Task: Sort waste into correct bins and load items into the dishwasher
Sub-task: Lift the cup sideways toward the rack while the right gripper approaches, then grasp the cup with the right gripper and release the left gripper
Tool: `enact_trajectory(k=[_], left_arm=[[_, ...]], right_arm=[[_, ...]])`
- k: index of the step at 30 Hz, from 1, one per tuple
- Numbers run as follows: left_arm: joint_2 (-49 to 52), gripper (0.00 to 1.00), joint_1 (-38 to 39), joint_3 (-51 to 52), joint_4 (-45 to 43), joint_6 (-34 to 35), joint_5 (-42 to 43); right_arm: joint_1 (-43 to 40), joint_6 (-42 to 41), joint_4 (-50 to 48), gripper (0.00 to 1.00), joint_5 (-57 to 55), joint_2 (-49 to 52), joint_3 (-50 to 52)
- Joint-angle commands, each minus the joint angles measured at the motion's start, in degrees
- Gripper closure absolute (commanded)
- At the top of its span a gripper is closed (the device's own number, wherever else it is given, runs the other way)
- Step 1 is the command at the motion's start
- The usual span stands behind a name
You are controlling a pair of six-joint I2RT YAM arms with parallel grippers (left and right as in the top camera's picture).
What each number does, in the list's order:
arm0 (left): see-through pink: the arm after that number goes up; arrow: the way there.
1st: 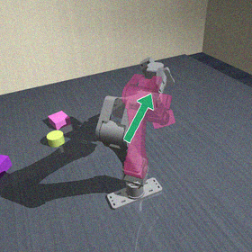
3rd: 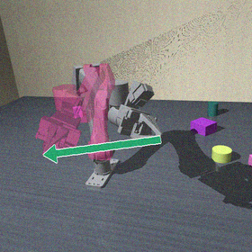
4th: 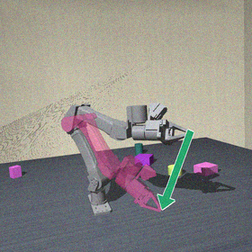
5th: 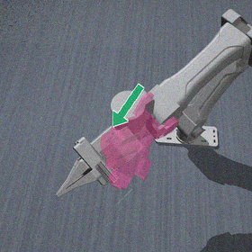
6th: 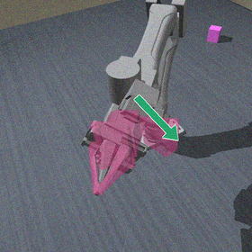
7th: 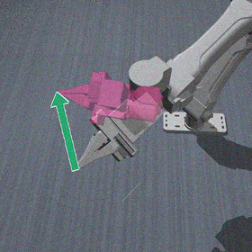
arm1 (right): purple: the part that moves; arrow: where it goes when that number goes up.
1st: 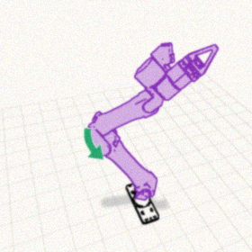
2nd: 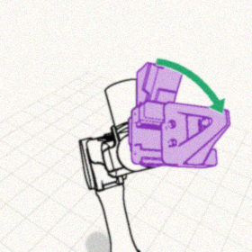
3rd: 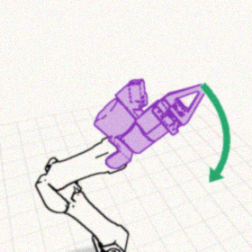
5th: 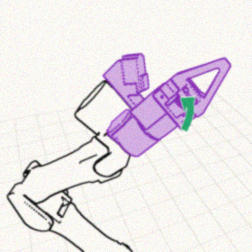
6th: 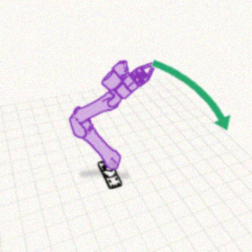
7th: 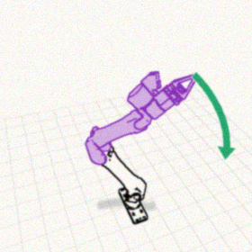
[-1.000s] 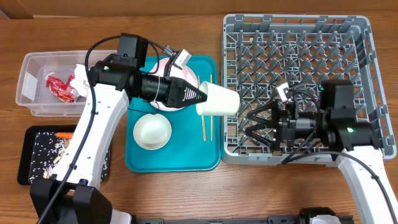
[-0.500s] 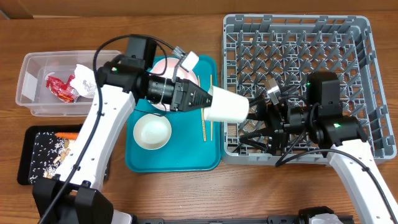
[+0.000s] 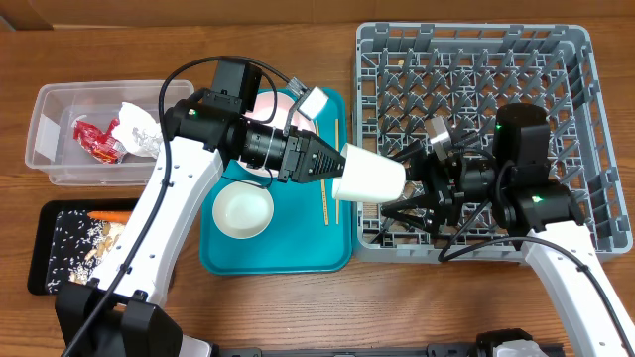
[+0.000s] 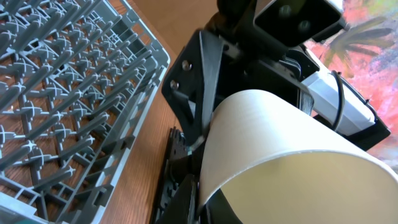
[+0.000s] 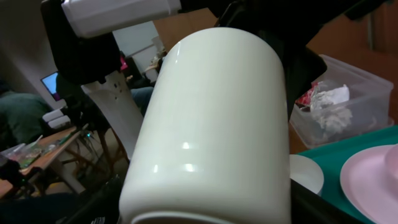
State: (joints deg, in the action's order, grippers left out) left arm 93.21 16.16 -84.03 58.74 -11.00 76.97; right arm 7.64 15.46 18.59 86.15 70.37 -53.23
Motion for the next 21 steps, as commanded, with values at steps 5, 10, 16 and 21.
enact_trajectory(k=[5,10,16,21], left_arm=[[-0.5,0.96,0.3,-0.9,0.0,-1.5,-4.2],[-0.5,0.96,0.3,-0.9,0.0,-1.4,-5.4],[-0.5,0.57,-0.1,-0.9,0.8,-1.4,-7.1],[-0.5,0.47,-4.2,-0.9,0.8,-1.4,-13.1]], right_arm=[[0.4,-8.7,-7.0,0.27,3.7,-0.4,-1.1],[0.4,-8.7,-6.8,0.49,3.7,-0.4,-1.1],[0.3,-8.7,-7.0,0.55,3.5,-0.4,-1.1],[0.3,-14.4,-7.0,0.59,-4.3,-0.4,-1.1]])
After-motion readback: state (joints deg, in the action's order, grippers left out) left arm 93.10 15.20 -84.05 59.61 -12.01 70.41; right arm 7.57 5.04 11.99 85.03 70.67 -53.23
